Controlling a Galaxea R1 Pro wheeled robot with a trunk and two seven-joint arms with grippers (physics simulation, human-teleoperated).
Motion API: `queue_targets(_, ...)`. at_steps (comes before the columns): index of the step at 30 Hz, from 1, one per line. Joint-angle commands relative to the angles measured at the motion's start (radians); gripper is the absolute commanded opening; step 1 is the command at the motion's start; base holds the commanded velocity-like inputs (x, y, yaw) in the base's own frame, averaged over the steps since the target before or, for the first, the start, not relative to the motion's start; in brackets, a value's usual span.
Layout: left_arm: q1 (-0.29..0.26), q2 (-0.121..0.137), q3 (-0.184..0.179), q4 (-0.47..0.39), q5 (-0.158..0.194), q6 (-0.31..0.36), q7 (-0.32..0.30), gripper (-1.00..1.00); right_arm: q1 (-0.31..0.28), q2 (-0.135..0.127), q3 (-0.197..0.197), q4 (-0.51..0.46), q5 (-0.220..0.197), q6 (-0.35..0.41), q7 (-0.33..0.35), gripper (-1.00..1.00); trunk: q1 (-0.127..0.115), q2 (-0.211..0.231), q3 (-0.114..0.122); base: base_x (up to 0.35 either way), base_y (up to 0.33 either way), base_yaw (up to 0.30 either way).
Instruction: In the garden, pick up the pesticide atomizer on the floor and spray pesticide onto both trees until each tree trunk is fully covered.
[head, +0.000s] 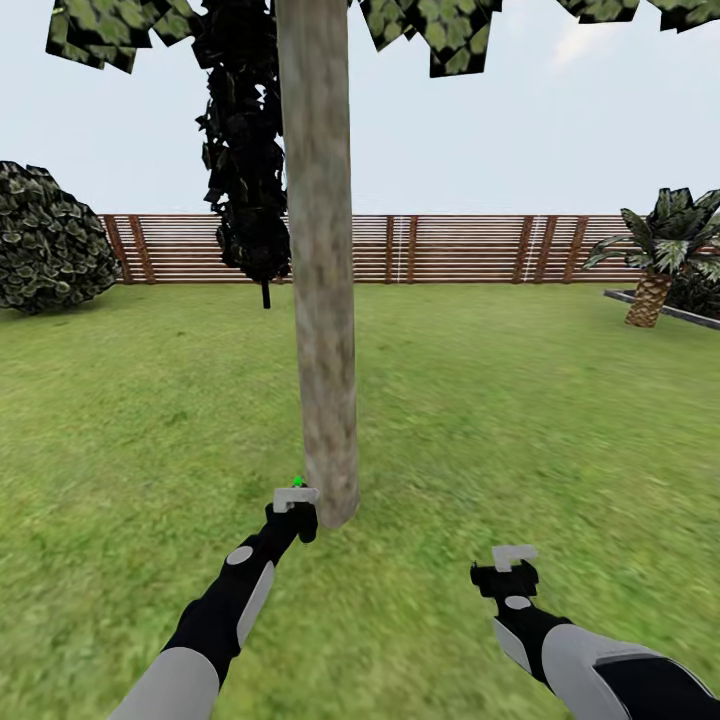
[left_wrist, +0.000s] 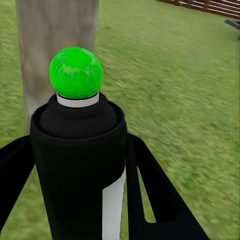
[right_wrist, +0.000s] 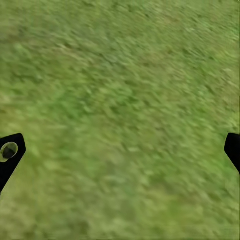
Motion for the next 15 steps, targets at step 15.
queue_targets(15,-0.001,0.0,0.005,0.004,0.004,-0.007,-0.005,-1.0,-0.002,0.001,0.007,0.004,0.005,-0.004,-0.006,1.0,0.001,-0.001,-0.001,0.155,0.0,0.0)
